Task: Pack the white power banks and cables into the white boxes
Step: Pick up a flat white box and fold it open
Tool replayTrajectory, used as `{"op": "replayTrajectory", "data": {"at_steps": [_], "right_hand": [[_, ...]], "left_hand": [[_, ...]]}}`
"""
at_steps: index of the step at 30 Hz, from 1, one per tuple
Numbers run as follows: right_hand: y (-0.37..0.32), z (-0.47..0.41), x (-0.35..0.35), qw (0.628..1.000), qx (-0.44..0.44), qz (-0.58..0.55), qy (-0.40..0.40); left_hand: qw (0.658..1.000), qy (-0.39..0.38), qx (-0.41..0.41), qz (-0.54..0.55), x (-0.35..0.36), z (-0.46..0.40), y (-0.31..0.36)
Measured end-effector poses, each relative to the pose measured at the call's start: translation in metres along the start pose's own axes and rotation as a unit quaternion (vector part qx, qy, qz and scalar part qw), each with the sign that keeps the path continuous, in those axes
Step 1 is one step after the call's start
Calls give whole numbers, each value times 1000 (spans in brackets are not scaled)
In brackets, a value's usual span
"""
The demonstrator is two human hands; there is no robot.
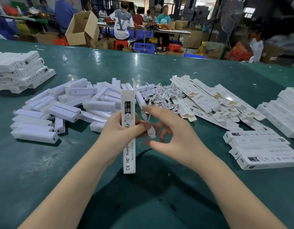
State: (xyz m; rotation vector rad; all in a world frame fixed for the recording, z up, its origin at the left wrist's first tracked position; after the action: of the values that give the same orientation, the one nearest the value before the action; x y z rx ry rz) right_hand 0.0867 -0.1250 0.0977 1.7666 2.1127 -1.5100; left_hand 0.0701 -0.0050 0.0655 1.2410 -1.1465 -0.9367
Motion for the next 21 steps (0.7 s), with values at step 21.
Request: {"op": "replayTrajectory", "data": {"at_steps": [21], "right_hand": [[5, 10, -33, 982, 66, -153, 93]], "left_hand": [[991, -69, -118, -14, 9, 2, -20]]}}
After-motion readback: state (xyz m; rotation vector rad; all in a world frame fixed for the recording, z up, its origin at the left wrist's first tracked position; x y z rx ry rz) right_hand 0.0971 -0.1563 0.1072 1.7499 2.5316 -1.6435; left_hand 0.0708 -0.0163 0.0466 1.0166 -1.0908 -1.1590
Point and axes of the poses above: each hand's wrist, its own z-axis away from the middle knuckle, its own x-axis out of the palm, y = z × x, the point moved 10 cm from there along -z, towards the middle knuckle, and after that the axes turned 8 degrees about -x, right-handed, at the moved point
